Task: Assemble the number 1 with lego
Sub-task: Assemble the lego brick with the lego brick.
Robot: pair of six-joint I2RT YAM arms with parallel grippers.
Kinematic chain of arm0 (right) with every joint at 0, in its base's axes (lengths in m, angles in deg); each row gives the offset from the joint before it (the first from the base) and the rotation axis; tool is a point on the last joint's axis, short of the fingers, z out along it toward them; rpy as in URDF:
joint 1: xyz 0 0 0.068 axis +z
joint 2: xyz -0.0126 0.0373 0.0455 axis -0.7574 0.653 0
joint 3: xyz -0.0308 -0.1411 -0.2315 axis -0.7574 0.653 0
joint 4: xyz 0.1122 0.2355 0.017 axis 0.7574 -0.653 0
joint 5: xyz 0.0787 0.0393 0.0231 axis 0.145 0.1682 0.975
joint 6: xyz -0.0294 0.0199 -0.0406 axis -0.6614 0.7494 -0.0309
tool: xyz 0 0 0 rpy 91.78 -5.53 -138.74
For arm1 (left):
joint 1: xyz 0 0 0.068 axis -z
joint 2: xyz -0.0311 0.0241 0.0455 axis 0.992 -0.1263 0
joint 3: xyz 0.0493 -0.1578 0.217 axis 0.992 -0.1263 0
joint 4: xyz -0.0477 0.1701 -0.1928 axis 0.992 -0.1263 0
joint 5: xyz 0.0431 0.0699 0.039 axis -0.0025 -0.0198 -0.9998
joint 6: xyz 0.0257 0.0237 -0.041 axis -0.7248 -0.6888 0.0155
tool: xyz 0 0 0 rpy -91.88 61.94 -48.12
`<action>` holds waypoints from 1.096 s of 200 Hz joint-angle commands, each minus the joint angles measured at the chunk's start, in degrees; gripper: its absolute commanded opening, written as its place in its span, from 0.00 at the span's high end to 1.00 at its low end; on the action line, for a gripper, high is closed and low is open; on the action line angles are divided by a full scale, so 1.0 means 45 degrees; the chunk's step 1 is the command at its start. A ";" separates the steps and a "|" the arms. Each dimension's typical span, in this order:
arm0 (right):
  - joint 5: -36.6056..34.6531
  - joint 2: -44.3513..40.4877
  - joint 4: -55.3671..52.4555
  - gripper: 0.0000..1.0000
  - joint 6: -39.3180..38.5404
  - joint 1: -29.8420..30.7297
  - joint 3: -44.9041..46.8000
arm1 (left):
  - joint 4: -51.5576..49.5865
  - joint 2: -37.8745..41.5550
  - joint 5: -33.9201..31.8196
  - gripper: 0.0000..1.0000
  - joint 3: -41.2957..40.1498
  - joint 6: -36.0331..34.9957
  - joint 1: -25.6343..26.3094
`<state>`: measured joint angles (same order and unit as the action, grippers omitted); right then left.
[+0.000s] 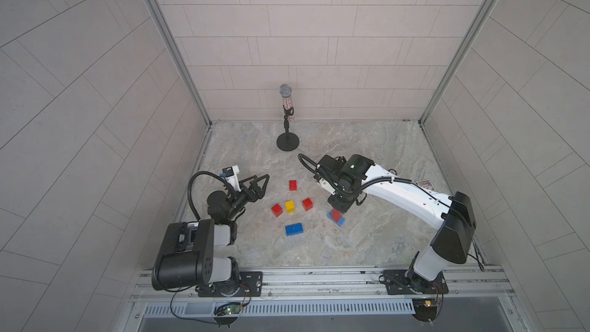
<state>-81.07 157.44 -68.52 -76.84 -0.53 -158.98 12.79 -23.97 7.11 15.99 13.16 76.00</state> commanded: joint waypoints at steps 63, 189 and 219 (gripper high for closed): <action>0.0553 0.1844 -0.0643 1.00 -0.0723 -0.0158 0.0796 | 0.0604 0.0075 0.0111 0.00 -0.0008 0.0007 -0.0069; 0.0277 0.2103 -0.1131 1.00 -0.0801 -0.0140 -0.0360 | 0.0603 0.0048 0.0139 0.00 0.0014 0.0006 -0.0064; 0.0146 0.2040 -0.1151 1.00 -0.0851 -0.0070 -0.0479 | 0.0600 0.0048 0.0142 0.00 0.0011 0.0006 -0.0071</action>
<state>-80.11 162.07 -73.83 -78.85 -1.22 -164.07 12.79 -23.99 7.11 15.99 13.16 76.00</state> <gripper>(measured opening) 0.336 0.997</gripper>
